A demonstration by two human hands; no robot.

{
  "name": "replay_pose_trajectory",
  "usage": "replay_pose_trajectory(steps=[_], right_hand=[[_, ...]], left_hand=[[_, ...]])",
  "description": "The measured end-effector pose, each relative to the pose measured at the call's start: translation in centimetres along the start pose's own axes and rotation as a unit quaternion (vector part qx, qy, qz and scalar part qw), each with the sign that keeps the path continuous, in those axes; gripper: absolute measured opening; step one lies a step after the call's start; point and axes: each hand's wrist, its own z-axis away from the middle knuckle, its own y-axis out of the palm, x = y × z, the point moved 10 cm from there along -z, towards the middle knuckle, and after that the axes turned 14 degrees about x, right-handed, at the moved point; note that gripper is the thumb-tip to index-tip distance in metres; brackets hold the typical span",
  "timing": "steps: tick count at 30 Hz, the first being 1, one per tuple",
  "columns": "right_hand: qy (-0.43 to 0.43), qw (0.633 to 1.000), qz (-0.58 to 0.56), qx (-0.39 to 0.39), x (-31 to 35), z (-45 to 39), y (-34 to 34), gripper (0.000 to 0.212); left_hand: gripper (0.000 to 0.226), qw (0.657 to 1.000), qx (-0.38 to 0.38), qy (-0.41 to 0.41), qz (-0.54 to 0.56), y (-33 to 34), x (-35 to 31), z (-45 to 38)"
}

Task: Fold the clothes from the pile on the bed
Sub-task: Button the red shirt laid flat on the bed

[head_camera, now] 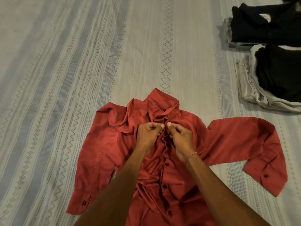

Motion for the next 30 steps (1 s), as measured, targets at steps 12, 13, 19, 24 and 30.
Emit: replay_pose_trajectory(steps=[12, 13, 19, 24, 30], right_hand=[[0.04, 0.992, -0.122, 0.016, -1.6, -0.5, -0.5, 0.014], [0.037, 0.992, -0.116, 0.015, -1.7, -0.6, -0.6, 0.015], [0.015, 0.998, -0.054, 0.007, -1.9, -0.4, -1.0, 0.018], [-0.003, 0.995, -0.095, 0.002, -1.5, 0.3, -1.0, 0.022], [-0.019, 0.993, -0.118, -0.008, -1.3, 0.6, -1.0, 0.024]], left_hand=[[0.004, 1.0, -0.008, 0.006, 0.025, 0.5, 1.1, 0.4], [0.004, 0.999, -0.01, 0.004, 0.032, 0.5, 1.3, 0.4], [0.005, 0.996, -0.023, -0.014, 0.081, 0.4, 2.2, 0.2], [0.006, 0.997, -0.025, -0.016, 0.071, 0.7, 2.0, 0.2], [0.003, 0.998, -0.031, -0.018, 0.047, 0.7, 2.4, 0.1]])
